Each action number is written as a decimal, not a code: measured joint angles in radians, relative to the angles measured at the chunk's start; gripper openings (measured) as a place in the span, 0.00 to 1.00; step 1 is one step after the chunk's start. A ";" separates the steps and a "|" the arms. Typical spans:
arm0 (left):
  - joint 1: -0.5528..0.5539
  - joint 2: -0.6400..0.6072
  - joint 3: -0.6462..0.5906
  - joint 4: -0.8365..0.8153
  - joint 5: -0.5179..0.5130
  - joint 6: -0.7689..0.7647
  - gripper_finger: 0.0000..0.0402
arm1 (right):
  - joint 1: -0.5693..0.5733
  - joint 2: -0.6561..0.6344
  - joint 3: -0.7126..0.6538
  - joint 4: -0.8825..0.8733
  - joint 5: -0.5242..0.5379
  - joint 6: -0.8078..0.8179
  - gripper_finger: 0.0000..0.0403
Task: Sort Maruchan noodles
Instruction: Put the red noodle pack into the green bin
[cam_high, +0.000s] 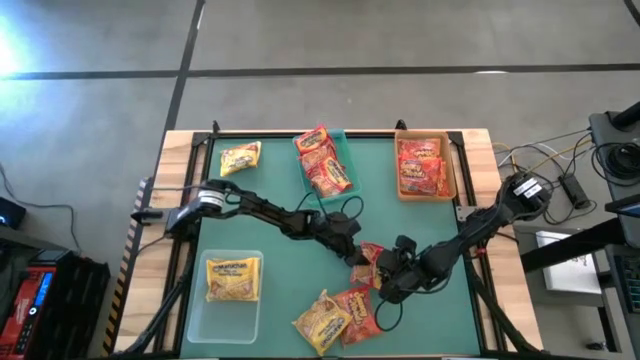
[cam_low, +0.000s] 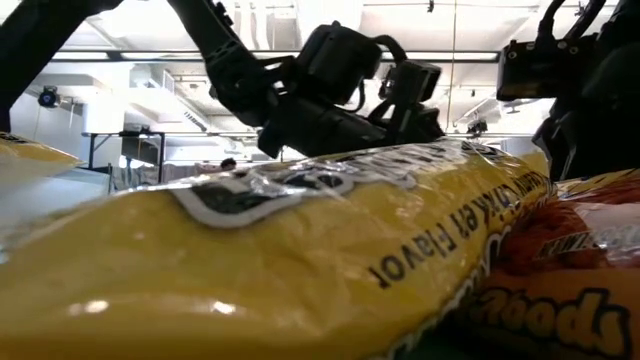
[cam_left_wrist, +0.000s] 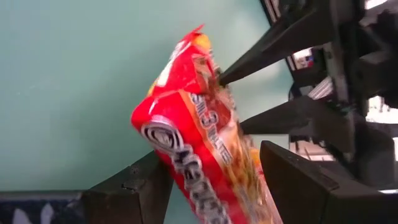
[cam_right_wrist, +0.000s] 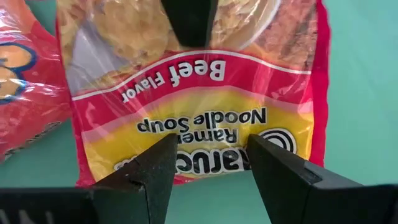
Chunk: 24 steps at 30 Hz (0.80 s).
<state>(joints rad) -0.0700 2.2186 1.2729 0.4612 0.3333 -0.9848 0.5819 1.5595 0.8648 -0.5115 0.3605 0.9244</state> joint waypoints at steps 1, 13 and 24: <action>0.000 0.007 0.011 0.000 0.002 0.003 0.54 | 0.002 0.001 0.000 0.001 0.006 0.003 0.48; 0.007 0.000 0.025 -0.027 0.014 0.018 0.49 | 0.037 -0.023 -0.002 -0.007 -0.008 0.008 0.48; 0.021 -0.016 0.023 -0.039 0.010 0.022 0.32 | 0.038 -0.090 0.006 -0.007 0.001 -0.009 0.48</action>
<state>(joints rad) -0.0494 2.2022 1.2961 0.4221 0.3431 -0.9624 0.6197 1.4690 0.8707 -0.5182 0.3610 0.9150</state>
